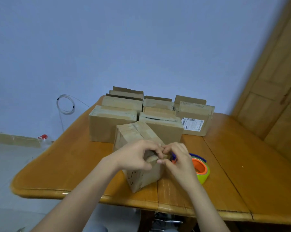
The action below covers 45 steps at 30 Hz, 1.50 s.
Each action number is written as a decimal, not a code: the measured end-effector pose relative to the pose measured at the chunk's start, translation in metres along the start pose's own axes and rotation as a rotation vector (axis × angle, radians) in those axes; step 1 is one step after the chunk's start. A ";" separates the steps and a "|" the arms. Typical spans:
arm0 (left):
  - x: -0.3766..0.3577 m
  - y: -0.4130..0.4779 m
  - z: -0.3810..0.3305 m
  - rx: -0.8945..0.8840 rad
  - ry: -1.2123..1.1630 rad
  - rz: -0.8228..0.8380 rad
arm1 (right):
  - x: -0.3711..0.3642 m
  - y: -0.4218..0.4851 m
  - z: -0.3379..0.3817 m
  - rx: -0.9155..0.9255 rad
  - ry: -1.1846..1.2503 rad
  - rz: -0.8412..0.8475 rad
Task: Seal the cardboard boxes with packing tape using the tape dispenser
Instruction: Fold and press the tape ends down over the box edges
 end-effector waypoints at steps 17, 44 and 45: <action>0.035 -0.020 0.022 0.154 0.293 -0.345 | 0.004 0.007 0.047 -0.018 0.240 0.018; 0.021 0.040 0.071 0.307 0.340 -0.105 | -0.048 0.057 -0.051 -0.305 -0.171 0.325; 0.023 0.038 0.071 0.311 0.350 -0.118 | -0.048 0.057 -0.051 -0.294 -0.182 0.321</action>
Point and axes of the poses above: each hand's wrist, its own y-axis towards the middle knuckle, its own x-axis out of the back of the hand, z = x × y, the point moved 9 cm from there along y, towards the middle knuckle, and after that the axes turned 8 degrees about -z, right-handed, at the moved point
